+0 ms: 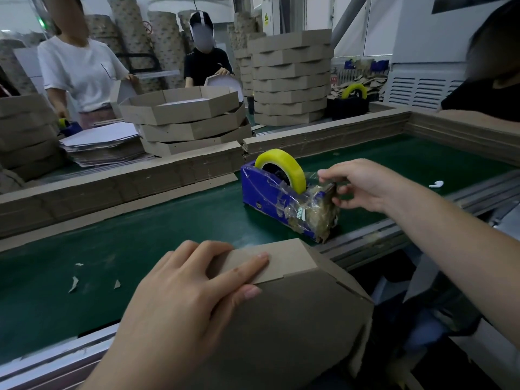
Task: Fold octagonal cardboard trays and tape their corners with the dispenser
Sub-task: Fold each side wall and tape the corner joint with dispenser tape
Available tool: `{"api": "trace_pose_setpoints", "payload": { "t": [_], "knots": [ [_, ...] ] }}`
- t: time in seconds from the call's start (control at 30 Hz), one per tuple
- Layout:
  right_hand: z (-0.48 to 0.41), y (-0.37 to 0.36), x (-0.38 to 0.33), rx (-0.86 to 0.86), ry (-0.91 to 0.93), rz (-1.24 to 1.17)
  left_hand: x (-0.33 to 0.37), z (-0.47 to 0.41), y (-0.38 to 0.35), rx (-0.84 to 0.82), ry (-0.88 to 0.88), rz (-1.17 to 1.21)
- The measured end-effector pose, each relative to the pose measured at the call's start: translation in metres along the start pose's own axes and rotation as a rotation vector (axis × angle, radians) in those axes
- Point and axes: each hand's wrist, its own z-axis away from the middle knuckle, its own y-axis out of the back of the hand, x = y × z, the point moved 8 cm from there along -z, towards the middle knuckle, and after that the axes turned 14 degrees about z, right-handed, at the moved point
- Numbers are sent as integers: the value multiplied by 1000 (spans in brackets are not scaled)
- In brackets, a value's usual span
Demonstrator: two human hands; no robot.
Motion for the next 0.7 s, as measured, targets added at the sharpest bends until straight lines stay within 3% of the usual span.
{"api": "trace_pose_setpoints", "payload": {
  "t": [0.17,0.7],
  "knots": [
    [2,-3,12,39,-60,-170,2,3,1,16,-13,-12],
    [9,-5,51,121,199,-896,0,0,1,-4,14,-16]
  ]
}}
